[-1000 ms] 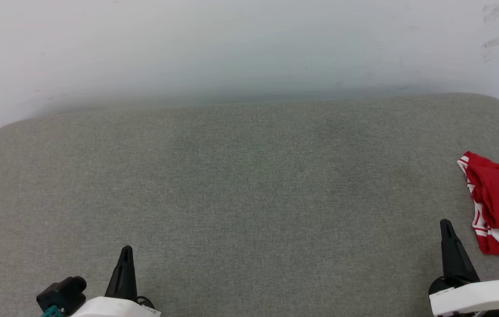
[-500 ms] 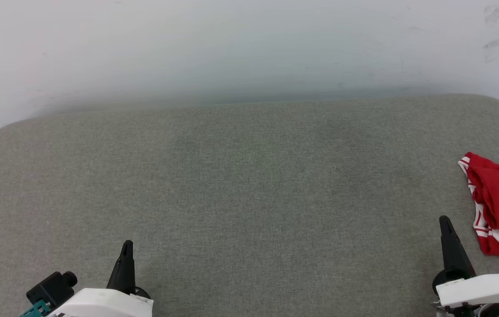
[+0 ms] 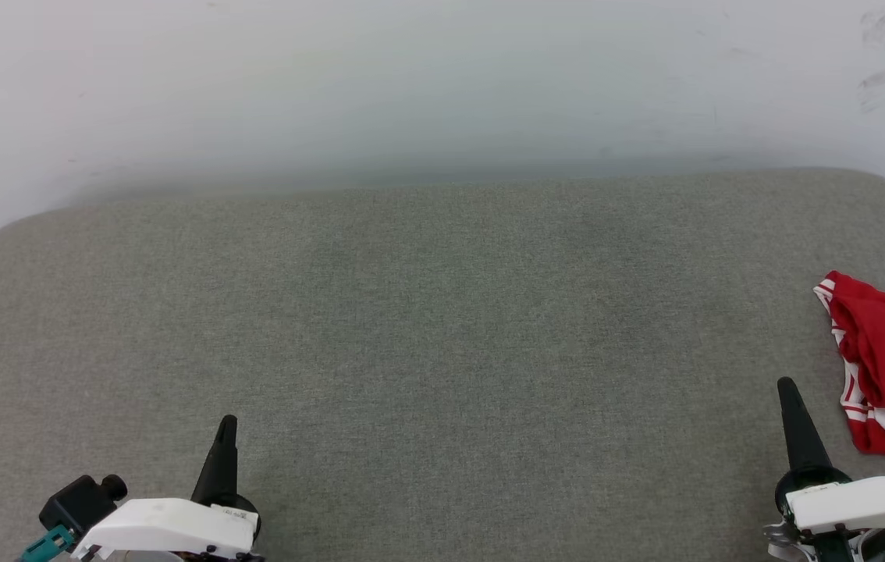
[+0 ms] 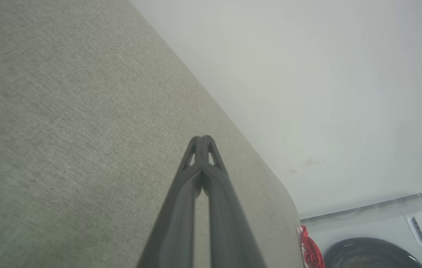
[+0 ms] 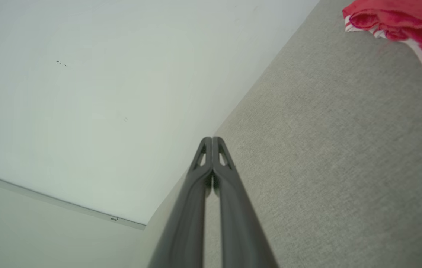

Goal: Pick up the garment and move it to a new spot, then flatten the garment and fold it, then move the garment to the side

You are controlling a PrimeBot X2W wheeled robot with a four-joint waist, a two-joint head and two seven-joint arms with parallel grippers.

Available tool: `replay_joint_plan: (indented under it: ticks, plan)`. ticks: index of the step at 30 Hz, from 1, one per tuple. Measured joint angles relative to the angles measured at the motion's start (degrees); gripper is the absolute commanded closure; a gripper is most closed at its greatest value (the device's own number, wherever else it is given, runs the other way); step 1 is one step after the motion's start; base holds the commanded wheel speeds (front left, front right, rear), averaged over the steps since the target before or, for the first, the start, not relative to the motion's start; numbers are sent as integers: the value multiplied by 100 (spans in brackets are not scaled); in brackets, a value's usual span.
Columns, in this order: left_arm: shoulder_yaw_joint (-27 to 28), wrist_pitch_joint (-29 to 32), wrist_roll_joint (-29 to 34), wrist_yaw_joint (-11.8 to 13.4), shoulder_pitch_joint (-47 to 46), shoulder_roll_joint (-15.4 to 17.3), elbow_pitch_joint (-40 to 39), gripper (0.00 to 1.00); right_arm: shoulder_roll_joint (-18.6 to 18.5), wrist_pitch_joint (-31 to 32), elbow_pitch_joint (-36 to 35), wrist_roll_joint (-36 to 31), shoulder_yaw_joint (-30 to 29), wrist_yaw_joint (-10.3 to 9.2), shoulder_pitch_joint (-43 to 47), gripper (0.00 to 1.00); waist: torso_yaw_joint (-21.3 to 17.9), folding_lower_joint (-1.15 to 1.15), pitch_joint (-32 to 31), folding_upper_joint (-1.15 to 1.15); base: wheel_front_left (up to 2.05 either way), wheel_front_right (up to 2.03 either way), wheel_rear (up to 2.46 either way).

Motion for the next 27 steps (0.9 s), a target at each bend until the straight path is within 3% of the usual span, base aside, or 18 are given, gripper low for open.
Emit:
replay_joint_plan:
  ticks: [27]
  plan:
    - [198, 401, -1658, -254, -300, -3, 261, 100, 3, 408, 178, 1547, -77, -1, -219, 100, 31, 0, -16, 0, 0, 0, 0]
